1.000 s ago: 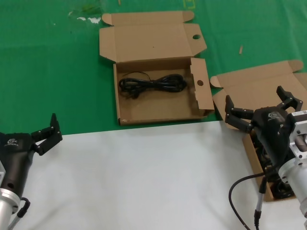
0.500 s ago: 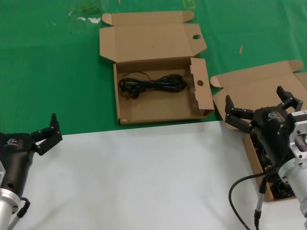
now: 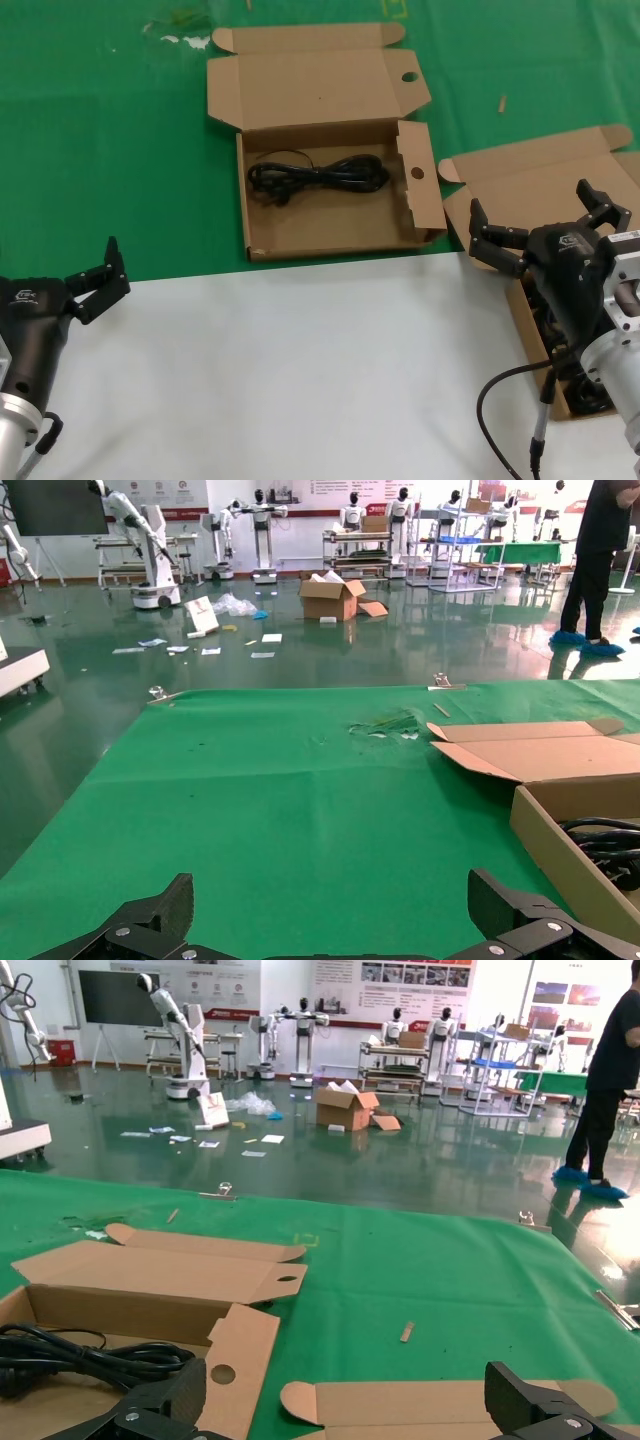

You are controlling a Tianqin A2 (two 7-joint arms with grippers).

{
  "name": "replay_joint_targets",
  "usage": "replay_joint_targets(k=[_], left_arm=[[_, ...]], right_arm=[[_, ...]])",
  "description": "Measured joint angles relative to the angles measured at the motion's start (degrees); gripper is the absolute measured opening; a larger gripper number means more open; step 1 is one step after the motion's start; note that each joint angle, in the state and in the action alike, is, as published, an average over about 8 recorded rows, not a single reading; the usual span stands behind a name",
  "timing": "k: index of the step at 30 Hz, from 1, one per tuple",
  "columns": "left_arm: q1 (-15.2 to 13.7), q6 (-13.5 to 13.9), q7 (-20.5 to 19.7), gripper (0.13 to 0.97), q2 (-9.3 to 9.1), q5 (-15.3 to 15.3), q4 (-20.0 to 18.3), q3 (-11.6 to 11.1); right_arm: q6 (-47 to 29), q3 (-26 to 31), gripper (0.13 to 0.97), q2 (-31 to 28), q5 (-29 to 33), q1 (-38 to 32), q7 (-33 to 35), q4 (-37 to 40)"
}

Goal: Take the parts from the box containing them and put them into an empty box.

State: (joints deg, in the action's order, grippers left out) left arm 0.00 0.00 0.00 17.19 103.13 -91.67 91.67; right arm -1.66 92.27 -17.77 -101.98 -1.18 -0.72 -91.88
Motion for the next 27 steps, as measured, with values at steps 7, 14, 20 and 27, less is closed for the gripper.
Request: replay_joint_targets(k=[7,14,20,27], left_arm=[[0.0,0.0,0.0,0.966,0.00,0.0,0.0,0.0],[0.0,0.0,0.0,0.966,0.00,0.0,0.0,0.0],[0.0,0.0,0.0,0.966,0.00,0.0,0.0,0.0],[0.0,0.0,0.0,0.966,0.00,0.0,0.0,0.0]], right_arm=[[0.0,0.0,0.966,0.0,0.0,0.0,0.0,0.0],[0.0,0.0,0.966,0.0,0.0,0.0,0.0,0.0],[0.0,0.0,0.966,0.0,0.0,0.0,0.0,0.0],[0.0,0.0,0.966,0.0,0.0,0.0,0.0,0.0]])
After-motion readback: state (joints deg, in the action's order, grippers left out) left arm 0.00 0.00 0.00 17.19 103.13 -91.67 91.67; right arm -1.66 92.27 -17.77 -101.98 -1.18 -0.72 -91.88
